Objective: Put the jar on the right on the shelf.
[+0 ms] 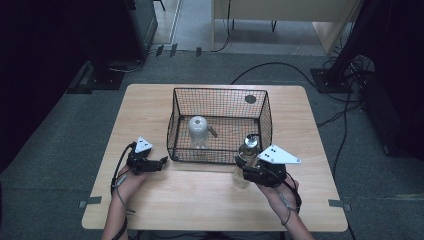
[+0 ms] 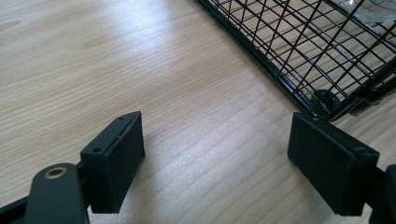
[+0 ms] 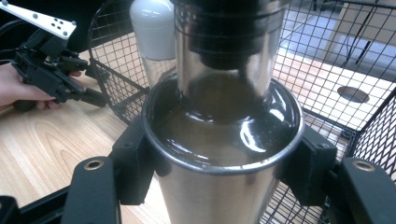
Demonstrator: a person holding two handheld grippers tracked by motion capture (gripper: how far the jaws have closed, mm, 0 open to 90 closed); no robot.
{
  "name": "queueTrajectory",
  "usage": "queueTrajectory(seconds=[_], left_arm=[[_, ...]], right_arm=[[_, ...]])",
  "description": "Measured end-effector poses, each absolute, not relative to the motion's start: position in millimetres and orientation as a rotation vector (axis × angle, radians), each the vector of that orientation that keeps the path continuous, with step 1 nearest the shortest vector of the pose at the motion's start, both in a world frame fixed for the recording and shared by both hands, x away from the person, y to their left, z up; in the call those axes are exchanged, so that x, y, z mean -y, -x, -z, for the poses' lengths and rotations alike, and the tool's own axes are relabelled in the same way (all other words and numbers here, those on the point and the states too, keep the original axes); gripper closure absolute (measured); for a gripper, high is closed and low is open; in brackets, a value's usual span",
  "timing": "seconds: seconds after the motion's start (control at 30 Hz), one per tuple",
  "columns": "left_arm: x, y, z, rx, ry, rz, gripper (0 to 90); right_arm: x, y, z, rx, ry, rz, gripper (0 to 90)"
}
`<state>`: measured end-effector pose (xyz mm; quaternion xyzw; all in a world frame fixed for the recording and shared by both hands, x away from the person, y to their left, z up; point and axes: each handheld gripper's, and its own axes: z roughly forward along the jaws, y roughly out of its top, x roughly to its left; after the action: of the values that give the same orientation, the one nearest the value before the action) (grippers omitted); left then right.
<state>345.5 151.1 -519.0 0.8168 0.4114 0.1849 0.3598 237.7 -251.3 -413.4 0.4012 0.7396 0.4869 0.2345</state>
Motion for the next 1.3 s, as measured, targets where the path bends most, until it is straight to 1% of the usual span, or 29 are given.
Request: queueTrajectory(seconds=[0.47,1.07,1.3], left_arm=[[-151,-346,519,-1.059,-2.106,-0.478,18.8],[-151,-346,519,-1.059,-2.106,-0.477,18.8],[-152,-346,519,-1.058,-2.11,-0.476,18.8]], right_arm=[[253,-229,380,-1.998,-1.043,-1.349,35.3],[253,-232,342,-1.973,-0.952,-1.395,35.4],[253,-238,332,-1.932,-0.916,-1.43,35.4]])
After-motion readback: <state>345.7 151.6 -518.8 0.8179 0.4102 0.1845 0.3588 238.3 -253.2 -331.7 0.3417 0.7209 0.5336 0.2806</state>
